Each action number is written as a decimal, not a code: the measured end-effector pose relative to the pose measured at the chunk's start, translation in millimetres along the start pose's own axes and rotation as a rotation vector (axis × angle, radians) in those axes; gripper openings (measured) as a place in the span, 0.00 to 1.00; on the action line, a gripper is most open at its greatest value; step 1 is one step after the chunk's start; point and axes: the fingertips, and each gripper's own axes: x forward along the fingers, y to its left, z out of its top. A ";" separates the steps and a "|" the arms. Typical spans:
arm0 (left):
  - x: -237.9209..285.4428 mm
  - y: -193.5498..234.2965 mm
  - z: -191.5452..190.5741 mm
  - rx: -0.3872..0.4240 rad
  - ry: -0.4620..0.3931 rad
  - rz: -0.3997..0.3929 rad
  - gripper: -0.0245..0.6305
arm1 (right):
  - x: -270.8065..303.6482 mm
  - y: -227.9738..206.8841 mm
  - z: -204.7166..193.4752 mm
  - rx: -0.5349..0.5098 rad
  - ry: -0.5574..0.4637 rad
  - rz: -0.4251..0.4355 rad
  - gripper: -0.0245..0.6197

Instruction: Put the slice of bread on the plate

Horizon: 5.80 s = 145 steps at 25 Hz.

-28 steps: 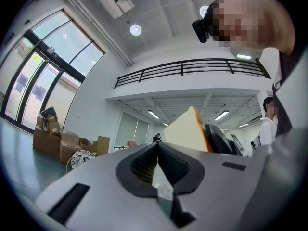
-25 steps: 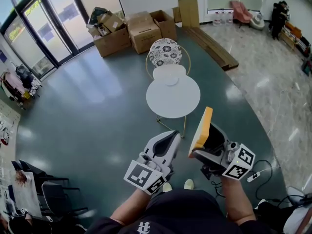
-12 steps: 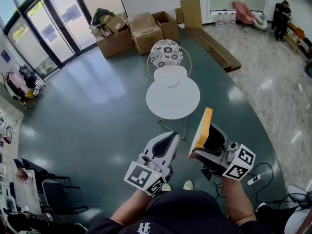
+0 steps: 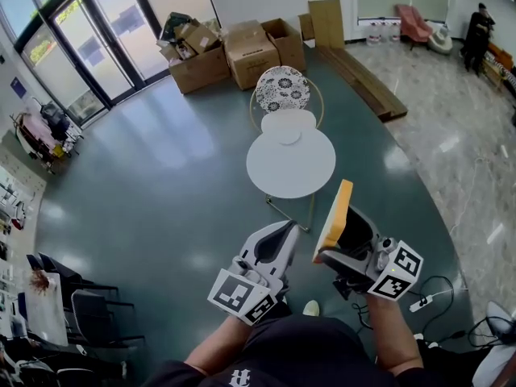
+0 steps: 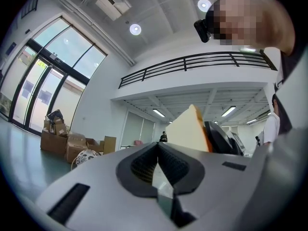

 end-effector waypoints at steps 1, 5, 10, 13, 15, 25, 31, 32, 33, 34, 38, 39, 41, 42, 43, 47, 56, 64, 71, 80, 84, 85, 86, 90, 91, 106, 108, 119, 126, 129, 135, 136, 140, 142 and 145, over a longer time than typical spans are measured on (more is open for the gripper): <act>0.1 1.9 -0.1 -0.001 0.000 0.002 0.05 | 1.5 -1.0 -0.5 0.001 0.001 0.001 0.80; 4.2 13.2 -0.7 -0.001 -0.005 0.010 0.05 | 9.2 -10.2 -1.5 0.004 0.006 -0.004 0.80; 22.0 32.6 0.7 0.004 -0.009 -0.011 0.05 | 23.5 -31.2 1.4 -0.003 0.006 -0.025 0.80; 33.4 48.4 2.4 0.000 -0.012 -0.026 0.05 | 34.8 -45.9 3.7 -0.002 -0.001 -0.039 0.80; 42.1 62.5 3.4 -0.001 -0.013 -0.034 0.05 | 45.9 -57.6 3.7 -0.009 0.002 -0.047 0.80; 85.1 160.1 12.2 0.004 -0.016 -0.053 0.05 | 125.3 -121.8 6.2 -0.037 0.002 -0.082 0.80; 103.5 204.0 17.9 0.015 -0.028 -0.064 0.05 | 153.8 -151.9 5.5 -0.057 -0.009 -0.111 0.80; 106.2 208.9 19.9 0.018 -0.030 -0.066 0.05 | 157.2 -156.6 6.6 -0.058 -0.011 -0.117 0.80; 109.0 213.9 21.4 0.019 -0.031 -0.066 0.05 | 160.8 -161.4 7.8 -0.060 -0.012 -0.122 0.80; 112.2 219.0 22.0 0.017 -0.031 -0.067 0.05 | 164.3 -166.3 8.7 -0.062 -0.012 -0.126 0.80; 128.8 235.9 19.0 0.010 -0.023 -0.066 0.05 | 175.6 -189.2 13.7 -0.073 -0.005 -0.134 0.80; 133.8 239.5 18.1 0.010 -0.023 -0.064 0.05 | 177.9 -195.7 15.2 -0.073 -0.003 -0.134 0.80; 145.1 246.7 16.6 0.014 -0.022 -0.057 0.05 | 182.5 -209.9 18.4 -0.068 0.002 -0.133 0.80; 151.6 250.5 16.2 0.017 -0.023 -0.053 0.05 | 185.2 -217.6 20.2 -0.065 0.006 -0.130 0.80; 158.8 254.8 16.1 0.021 -0.024 -0.049 0.05 | 188.3 -225.6 22.1 -0.061 0.009 -0.126 0.80; 190.5 278.4 16.2 0.032 -0.032 -0.022 0.05 | 207.0 -262.4 29.8 -0.047 0.028 -0.098 0.80; 265.0 327.0 7.9 0.024 -0.045 0.052 0.05 | 237.4 -348.3 55.0 -0.004 0.064 -0.037 0.80; 300.7 368.2 -5.0 0.033 -0.053 0.115 0.05 | 255.3 -409.2 48.7 0.059 0.102 -0.028 0.80; 325.0 411.8 -23.7 0.039 -0.049 0.122 0.05 | 277.3 -456.3 27.5 0.088 0.140 -0.063 0.80; 352.6 483.2 -69.1 0.006 -0.028 0.102 0.05 | 297.2 -530.4 -13.1 0.070 0.183 -0.176 0.80; 361.6 507.2 -99.8 -0.010 -0.023 0.092 0.05 | 296.8 -566.0 -42.7 0.073 0.204 -0.218 0.80; 363.9 513.3 -107.1 -0.006 -0.025 0.091 0.05 | 296.6 -574.7 -50.3 0.072 0.210 -0.226 0.80; 366.0 519.5 -115.1 -0.005 -0.023 0.090 0.05 | 296.5 -583.7 -58.4 0.071 0.215 -0.235 0.80; 371.8 543.7 -149.3 -0.015 -0.001 0.093 0.05 | 295.8 -620.4 -94.0 0.075 0.252 -0.269 0.80; 373.2 548.3 -157.3 -0.022 0.005 0.094 0.05 | 294.7 -629.5 -103.5 0.069 0.270 -0.278 0.80; 376.2 597.3 -272.2 -0.083 0.060 0.145 0.05 | 244.2 -775.2 -269.8 -0.087 0.679 -0.454 0.80; 375.0 601.8 -280.5 -0.088 0.068 0.152 0.05 | 240.9 -787.7 -285.6 -0.116 0.735 -0.462 0.80; 379.8 619.5 -309.2 -0.105 0.090 0.169 0.05 | 226.3 -831.8 -344.7 -0.278 1.019 -0.453 0.80; 377.4 626.2 -320.8 -0.119 0.099 0.184 0.05 | 220.3 -845.1 -368.7 -0.344 1.131 -0.445 0.80; 376.5 629.2 -323.3 -0.124 0.105 0.191 0.05 | 218.4 -850.5 -376.8 -0.358 1.172 -0.440 0.80; 371.9 634.2 -325.9 -0.130 0.113 0.203 0.05 | 215.7 -853.5 -389.6 -0.407 1.250 -0.422 0.80; 370.9 635.0 -326.5 -0.131 0.115 0.204 0.05 | 215.6 -853.4 -391.3 -0.412 1.260 -0.421 0.80; 369.8 637.0 -325.6 -0.130 0.122 0.207 0.05 | 214.6 -854.1 -392.3 -0.415 1.268 -0.428 0.80; 370.5 636.9 -321.4 -0.129 0.121 0.207 0.05 | 215.5 -852.7 -387.4 -0.414 1.260 -0.433 0.80; 371.8 635.7 -314.0 -0.129 0.130 0.206 0.05 | 219.7 -846.6 -376.7 -0.403 1.248 -0.430 0.80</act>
